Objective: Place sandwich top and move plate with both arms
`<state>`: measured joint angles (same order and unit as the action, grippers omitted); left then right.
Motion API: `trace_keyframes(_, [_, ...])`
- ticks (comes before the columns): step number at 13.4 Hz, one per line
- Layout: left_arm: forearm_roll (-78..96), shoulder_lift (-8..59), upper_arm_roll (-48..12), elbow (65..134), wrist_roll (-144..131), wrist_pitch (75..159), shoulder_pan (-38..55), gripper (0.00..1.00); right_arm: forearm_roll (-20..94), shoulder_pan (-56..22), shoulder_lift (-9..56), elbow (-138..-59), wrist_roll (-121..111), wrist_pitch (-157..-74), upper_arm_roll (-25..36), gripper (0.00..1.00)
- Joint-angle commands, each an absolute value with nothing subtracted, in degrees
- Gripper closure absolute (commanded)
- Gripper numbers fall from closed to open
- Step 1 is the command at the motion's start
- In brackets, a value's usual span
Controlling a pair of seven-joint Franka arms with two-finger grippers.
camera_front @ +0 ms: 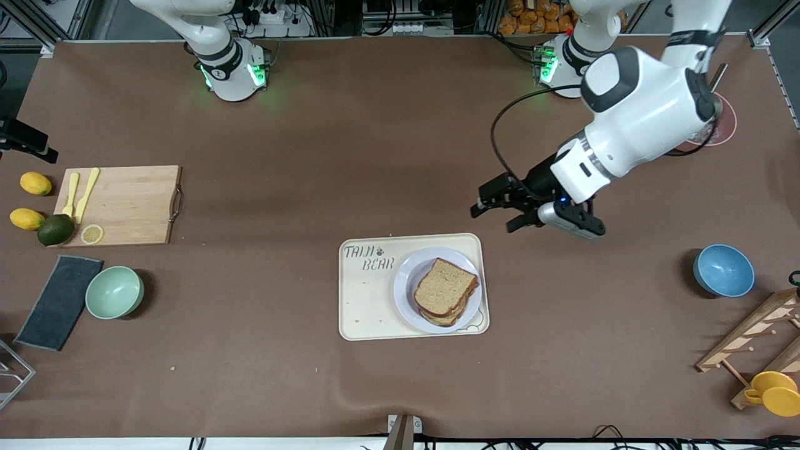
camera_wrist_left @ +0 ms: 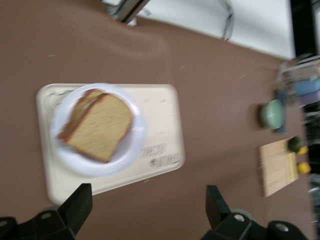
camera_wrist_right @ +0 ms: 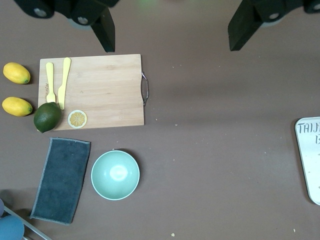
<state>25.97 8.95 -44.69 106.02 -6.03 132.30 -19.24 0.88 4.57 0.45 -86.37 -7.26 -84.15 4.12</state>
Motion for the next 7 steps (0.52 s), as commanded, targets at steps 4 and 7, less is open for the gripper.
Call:
trace_keyframes(4, [8.0, 4.6, -44.9, 99.3, -8.1, 112.5, -25.0, 0.0, -0.4, 4.4, 0.4, -86.0, -7.6, -83.8, 4.0, 0.0])
trace_keyframes(7, [3.0, 5.9, -44.9, 93.3, -8.1, 104.9, -27.2, 0.0, -0.4, 4.4, 0.4, -86.0, -7.6, -83.8, 4.0, 0.0])
